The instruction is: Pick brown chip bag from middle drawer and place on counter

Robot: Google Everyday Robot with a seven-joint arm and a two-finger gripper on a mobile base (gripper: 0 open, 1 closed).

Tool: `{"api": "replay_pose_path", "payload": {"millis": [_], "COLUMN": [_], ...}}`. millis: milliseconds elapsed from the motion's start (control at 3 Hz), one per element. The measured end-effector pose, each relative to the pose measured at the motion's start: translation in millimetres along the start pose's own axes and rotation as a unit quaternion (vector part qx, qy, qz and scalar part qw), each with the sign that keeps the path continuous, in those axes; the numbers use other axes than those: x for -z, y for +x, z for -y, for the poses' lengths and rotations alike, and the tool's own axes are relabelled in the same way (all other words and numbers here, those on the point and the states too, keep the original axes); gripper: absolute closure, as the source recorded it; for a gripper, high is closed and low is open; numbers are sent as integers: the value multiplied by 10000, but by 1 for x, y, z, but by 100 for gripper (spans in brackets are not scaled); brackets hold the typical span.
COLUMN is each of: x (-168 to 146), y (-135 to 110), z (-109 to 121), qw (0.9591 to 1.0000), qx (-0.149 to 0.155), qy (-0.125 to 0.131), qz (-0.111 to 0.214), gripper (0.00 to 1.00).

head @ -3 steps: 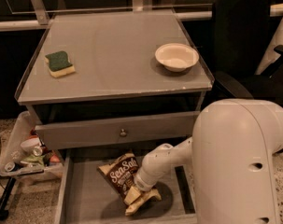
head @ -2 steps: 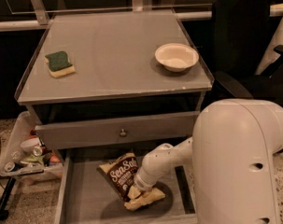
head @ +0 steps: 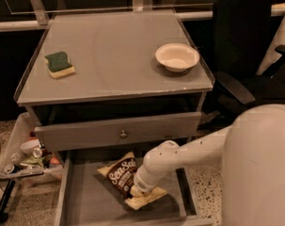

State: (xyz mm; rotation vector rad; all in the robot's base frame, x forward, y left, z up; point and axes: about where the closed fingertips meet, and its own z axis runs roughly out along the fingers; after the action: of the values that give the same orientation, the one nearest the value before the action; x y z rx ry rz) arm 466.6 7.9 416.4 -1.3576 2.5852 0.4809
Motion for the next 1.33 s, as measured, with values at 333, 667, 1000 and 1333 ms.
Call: {"api": "replay_pose_path", "payload": {"millis": [333,667,1000,1333], "x": [53,98,137,176], "y": [-2,15,21,9], "z": [-24,-43,-67,-102], "qw": [9995,9993,9989,9972], "qx": [292,310,406,736], "qy": [-92,-135,-22,114], "qz": [20,-127,-213,-49], "gripper": [100,100,100,100]}}
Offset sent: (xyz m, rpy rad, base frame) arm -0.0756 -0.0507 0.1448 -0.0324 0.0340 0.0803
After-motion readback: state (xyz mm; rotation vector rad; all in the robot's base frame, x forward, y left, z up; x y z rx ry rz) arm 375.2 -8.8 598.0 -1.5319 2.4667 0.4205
